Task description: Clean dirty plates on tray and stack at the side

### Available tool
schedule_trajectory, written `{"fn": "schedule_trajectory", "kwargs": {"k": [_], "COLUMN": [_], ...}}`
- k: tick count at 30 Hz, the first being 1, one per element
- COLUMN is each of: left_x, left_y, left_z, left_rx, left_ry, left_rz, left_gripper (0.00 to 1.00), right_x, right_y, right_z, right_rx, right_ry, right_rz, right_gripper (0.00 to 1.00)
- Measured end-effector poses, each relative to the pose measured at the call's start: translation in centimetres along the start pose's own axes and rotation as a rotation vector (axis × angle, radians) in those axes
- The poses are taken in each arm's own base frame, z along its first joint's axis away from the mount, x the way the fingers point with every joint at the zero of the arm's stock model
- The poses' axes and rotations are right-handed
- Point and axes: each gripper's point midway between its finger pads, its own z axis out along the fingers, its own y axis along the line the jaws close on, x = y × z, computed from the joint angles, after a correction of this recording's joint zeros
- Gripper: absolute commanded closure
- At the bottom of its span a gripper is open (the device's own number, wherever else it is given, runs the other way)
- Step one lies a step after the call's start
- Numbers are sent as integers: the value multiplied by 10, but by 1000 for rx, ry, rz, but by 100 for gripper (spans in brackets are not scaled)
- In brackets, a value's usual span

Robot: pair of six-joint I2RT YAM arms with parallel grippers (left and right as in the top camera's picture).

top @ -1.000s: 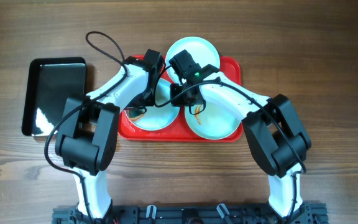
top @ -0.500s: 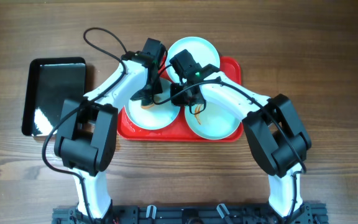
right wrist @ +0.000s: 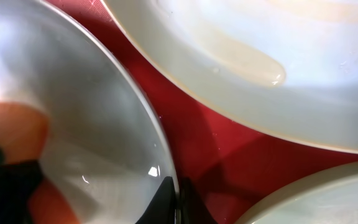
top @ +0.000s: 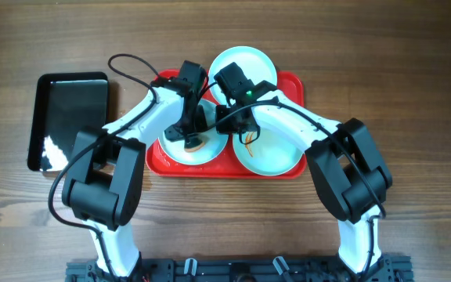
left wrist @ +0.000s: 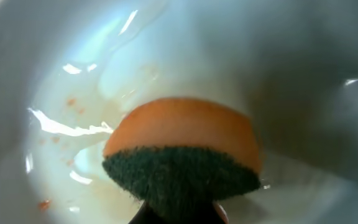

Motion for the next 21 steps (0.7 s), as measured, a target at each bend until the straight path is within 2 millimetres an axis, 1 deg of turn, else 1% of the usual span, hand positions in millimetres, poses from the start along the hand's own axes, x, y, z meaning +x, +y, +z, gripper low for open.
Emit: {"fn": "schedule_trajectory", "kwargs": {"k": [4, 5, 6, 10, 13, 17, 19, 21], "left_x": [6, 6, 4, -6, -19, -33, -41, -51], "left_y": [26, 28, 38, 60, 63, 62, 60, 53], "left_z": [-1, -1, -2, -5, -5, -7, -11, -20], "left_rx": [-144, -154, -212, -338, -378, -397, -399, -380], "left_ry": [-3, -5, -25, -91, -155, -212, -234, -259], "left_rz": [15, 16, 22, 33, 32, 26, 20, 8], "left_gripper": [96, 96, 96, 96, 96, 96, 96, 96], "right_x": [0, 0, 0, 1, 1, 0, 0, -1], "right_y": [0, 0, 0, 2, 5, 6, 6, 4], "right_z": [0, 0, 0, 0, 0, 0, 0, 0], "right_rx": [0, 0, 0, -10, -19, -24, -22, -15], "right_ry": [0, 0, 0, 3, 2, -1, -1, -3], "right_rz": [0, 0, 0, -1, 0, 2, 2, 4], "right_gripper": [96, 96, 96, 96, 96, 96, 96, 96]}}
